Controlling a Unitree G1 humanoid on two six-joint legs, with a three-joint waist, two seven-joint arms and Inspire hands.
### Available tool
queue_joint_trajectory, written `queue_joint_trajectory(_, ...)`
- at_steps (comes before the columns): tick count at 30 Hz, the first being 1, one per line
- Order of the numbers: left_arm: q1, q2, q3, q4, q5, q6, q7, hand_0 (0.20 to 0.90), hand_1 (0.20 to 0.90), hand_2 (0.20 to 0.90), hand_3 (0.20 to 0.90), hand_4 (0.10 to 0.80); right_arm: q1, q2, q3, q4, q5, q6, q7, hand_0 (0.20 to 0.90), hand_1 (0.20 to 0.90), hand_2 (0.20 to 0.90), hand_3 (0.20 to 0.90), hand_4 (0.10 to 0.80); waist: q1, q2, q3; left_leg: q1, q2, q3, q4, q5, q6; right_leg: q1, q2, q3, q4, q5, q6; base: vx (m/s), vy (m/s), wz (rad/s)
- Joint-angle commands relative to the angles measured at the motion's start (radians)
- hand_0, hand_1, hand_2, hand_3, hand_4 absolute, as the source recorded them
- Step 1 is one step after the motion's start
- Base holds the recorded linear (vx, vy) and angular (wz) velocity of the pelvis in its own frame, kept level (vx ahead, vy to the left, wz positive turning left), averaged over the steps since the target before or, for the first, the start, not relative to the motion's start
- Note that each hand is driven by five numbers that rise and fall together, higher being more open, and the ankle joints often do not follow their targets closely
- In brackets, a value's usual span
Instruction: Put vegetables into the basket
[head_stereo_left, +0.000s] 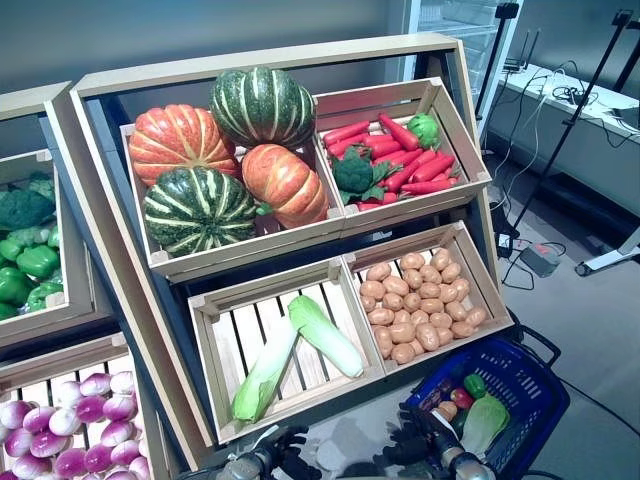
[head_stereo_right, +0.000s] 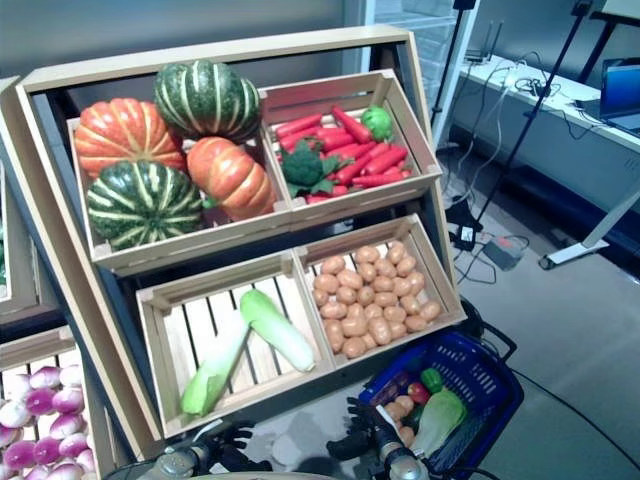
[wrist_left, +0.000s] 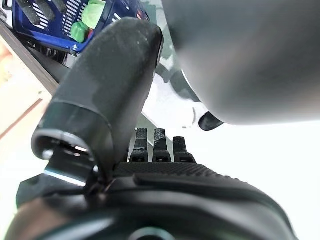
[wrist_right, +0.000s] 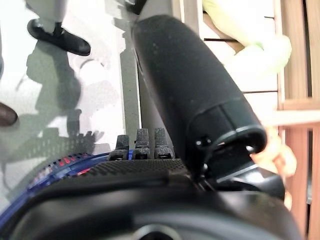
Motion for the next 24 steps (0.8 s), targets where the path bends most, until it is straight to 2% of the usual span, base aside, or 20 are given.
queue_joint_trajectory(1,-0.047,-0.014,-0.009,0.006,-0.02,-0.056,0.01,0.9,0.9,0.9,0.9,0.8,-0.071,-0.004,-0.017,-0.077,0.059,-0.147,0.09,0.9,0.9,0.9,0.9,0.8,0.008,-0.017,0.065,0.165,-0.073,0.025,0.01,-0.262,0.046,-0.036,0.01,0.042,0.002,0.02,-0.027,-0.009,0.001,-0.04)
queue_joint_trajectory(5,-0.051,-0.013,-0.013,0.008,-0.037,-0.073,-0.001,0.9,0.9,0.9,0.9,0.8,-0.078,-0.011,-0.016,-0.08,0.013,-0.172,0.027,0.9,0.9,0.9,0.9,0.8,0.006,-0.018,0.066,0.166,-0.072,0.029,0.01,-0.262,0.045,-0.037,0.013,0.051,0.002,0.019,-0.028,-0.018,-0.002,-0.03)
queue_joint_trajectory(9,-0.058,-0.021,-0.027,0.008,-0.041,-0.067,-0.002,0.9,0.9,0.9,0.9,0.8,-0.099,-0.01,-0.019,-0.073,-0.056,-0.193,-0.172,0.9,0.9,0.9,0.9,0.8,0.006,-0.016,0.069,0.162,-0.071,0.029,0.01,-0.26,0.044,-0.042,0.015,0.055,0.002,0.022,-0.029,-0.03,-0.002,0.0)
queue_joint_trajectory(17,-0.06,-0.026,-0.038,-0.006,-0.053,-0.092,0.013,0.9,0.9,0.9,0.9,0.8,-0.099,-0.006,-0.018,-0.126,-0.092,-0.163,-0.261,0.9,0.9,0.9,0.9,0.8,0.001,-0.008,0.078,0.161,-0.07,0.034,0.01,-0.26,0.043,-0.045,0.013,0.054,0.002,0.023,-0.029,-0.01,0.002,-0.01)
queue_joint_trajectory(22,-0.058,-0.025,-0.034,-0.018,-0.059,-0.174,0.016,0.9,0.9,0.9,0.9,0.8,-0.097,-0.008,-0.013,-0.118,-0.136,-0.105,-0.286,0.9,0.9,0.9,0.9,0.8,0.007,-0.008,0.077,0.16,-0.07,0.032,0.01,-0.26,0.041,-0.045,0.011,0.049,0.002,0.021,-0.029,0.0,0.0,0.0)
queue_joint_trajectory(24,-0.062,-0.02,-0.04,-0.044,-0.059,-0.213,0.009,0.9,0.9,0.9,0.9,0.8,-0.1,-0.007,-0.006,-0.115,-0.143,-0.133,-0.303,0.9,0.9,0.9,0.9,0.8,0.012,-0.01,0.079,0.16,-0.069,0.031,0.01,-0.259,0.039,-0.043,0.011,0.043,0.002,0.021,-0.028,0.0,0.0,0.0)
